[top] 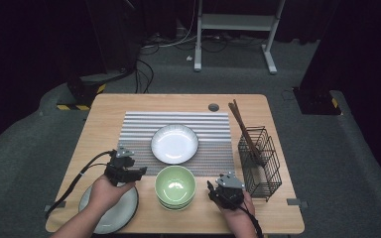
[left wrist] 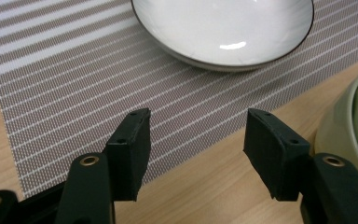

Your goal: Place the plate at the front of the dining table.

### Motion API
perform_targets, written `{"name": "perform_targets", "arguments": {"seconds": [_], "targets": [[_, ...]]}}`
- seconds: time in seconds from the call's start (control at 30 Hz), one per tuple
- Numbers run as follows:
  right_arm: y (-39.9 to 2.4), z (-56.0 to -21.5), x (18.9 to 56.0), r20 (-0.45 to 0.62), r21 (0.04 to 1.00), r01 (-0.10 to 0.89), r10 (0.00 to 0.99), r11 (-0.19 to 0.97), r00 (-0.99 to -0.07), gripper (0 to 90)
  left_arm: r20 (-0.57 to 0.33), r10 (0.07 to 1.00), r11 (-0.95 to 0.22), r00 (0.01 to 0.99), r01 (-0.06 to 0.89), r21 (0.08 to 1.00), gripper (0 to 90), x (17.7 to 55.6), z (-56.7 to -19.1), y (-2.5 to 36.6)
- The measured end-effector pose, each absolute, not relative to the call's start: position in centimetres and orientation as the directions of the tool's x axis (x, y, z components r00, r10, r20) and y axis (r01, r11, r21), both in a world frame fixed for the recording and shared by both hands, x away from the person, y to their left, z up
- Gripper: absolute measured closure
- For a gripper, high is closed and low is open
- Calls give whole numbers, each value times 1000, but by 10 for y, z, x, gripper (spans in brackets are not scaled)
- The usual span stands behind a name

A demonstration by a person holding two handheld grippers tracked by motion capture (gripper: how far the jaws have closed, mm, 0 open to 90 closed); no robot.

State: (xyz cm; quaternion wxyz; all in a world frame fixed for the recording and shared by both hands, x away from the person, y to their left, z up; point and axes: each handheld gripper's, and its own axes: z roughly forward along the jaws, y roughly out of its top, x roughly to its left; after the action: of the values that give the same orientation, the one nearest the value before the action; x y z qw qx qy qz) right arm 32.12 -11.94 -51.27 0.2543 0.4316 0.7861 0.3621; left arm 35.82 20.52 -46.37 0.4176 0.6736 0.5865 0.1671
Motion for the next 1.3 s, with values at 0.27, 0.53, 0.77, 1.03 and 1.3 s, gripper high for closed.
{"name": "perform_targets", "arguments": {"seconds": [0.27, 0.53, 0.77, 1.03, 1.3], "targets": [[-112, -515, 320, -77, 783, 500, 854, 371, -515, 433, -244, 931, -23, 273, 709, 705, 415, 357, -461, 203], [-114, -515, 322, -60, 785, 506, 857, 358, -512, 406, -194, 940, -86, 280, 746, 660, 414, 365, -454, 201], [-113, -516, 322, -63, 782, 508, 856, 361, -512, 412, -190, 938, -127, 291, 796, 592, 412, 370, -453, 200], [-114, -517, 323, -50, 778, 522, 864, 349, -502, 409, -173, 936, -178, 307, 836, 519, 400, 375, -449, 199], [-114, -521, 326, -51, 761, 540, 862, 360, -504, 400, -193, 931, -188, 309, 862, 471, 361, 382, -439, 191]]}}
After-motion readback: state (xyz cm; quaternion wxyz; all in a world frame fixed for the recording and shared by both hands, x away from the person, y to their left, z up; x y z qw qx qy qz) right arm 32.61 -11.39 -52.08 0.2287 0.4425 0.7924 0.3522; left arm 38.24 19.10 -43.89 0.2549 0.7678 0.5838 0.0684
